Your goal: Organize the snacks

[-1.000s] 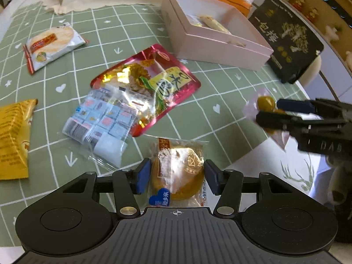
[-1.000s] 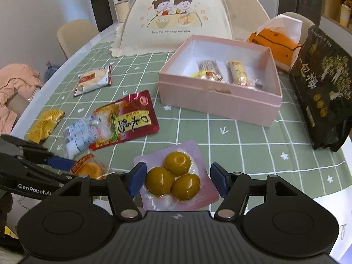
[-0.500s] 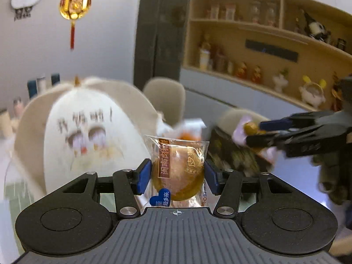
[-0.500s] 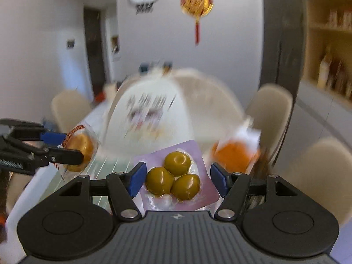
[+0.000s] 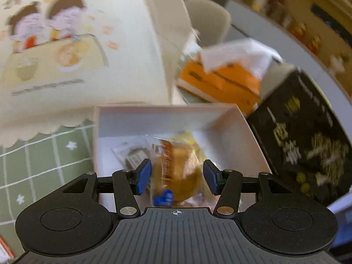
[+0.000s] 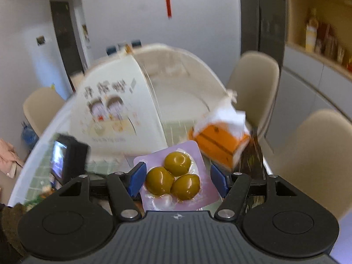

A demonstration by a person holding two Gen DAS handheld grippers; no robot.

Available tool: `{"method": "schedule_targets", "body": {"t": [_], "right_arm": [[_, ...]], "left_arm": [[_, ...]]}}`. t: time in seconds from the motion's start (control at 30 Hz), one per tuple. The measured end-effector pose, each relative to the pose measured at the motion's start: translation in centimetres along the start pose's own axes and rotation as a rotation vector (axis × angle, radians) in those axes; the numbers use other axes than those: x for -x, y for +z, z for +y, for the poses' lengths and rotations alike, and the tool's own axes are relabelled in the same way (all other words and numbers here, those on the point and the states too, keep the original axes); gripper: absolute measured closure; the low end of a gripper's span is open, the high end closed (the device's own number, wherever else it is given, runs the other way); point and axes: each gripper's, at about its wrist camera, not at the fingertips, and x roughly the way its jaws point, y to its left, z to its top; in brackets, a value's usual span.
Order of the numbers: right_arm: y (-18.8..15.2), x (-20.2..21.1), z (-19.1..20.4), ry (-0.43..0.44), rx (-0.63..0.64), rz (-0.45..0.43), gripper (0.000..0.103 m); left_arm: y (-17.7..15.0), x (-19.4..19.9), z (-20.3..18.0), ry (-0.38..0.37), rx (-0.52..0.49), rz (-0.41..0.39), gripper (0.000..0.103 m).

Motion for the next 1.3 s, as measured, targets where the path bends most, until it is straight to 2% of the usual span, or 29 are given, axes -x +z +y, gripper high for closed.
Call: {"method": "schedule_targets", "body": {"t": [0.1,0.23,0.3,0.37,0.43,0.5,0.57,0.67,0.77,0.83,0.97,1.03,1.13,1.2,1.3], "right_arm": [[-0.3,-3.2,-0.4,0.005,-0.050,0.066,0.038],[-0.4,-8.0,0.2,0.076,-0.148,0.122,0.037],[-0.2,-10.5,0.7,0.101,-0.179,0.144,0.037],[-0.1,-11.6,1.3,0.065,-0.183,0.159,0.037],[-0.4,-11.1,2.3,0.032,-0.182,0.157,0.037],[-1.1,-9.5,3.8,0.052,-0.167,0.142,0.033],[-2.5,-7.9,5.8,0.070,-0.118,0.121,0.026],[-5.9,-6.6,10.9,0.108,0.008,0.128,0.026],[-9.7,-6.9,15.6,0.198,0.105,0.207,0.026],[-12.0,-7.7,18.2,0.228,0.144,0.274,0.026],[-15.3,-8.9,22.4,0.273,0.173,0.357,0.026],[-16.2,-9.4,24.5,0.261,0.220,0.361,0.024],[-17.5,-9.2,27.6,0.216,0.389,0.316,0.023],[-18.6,-8.6,28.8,0.189,0.471,0.293,0.024],[-19.3,-7.1,28.3,0.165,0.527,0.271,0.024]], "left_arm": [[-1.0,4.3,1.6,-0.050,0.073,-0.098,0.047],[-3.7,9.8,4.0,-0.035,0.127,-0.169,0.047],[-5.8,11.9,5.8,0.018,0.144,-0.170,0.047],[-7.9,14.2,8.3,0.099,0.169,-0.157,0.047],[-9.9,16.7,10.9,0.157,0.216,-0.147,0.047],[-12.3,18.7,13.8,0.200,0.284,-0.137,0.047],[-14.6,20.3,16.1,0.241,0.347,-0.121,0.047],[-17.6,21.7,17.5,0.242,0.389,-0.089,0.047],[-20.2,22.6,16.9,0.193,0.347,-0.052,0.048],[-21.3,23.0,16.0,0.179,0.295,-0.039,0.050],[-22.8,25.2,16.3,0.228,0.287,-0.087,0.050],[-23.1,25.9,17.4,0.267,0.316,-0.103,0.050],[-23.2,26.8,19.1,0.322,0.374,-0.125,0.050],[-23.0,27.3,19.4,0.311,0.389,-0.152,0.050],[-22.3,27.2,19.0,0.275,0.358,-0.163,0.050]]}}
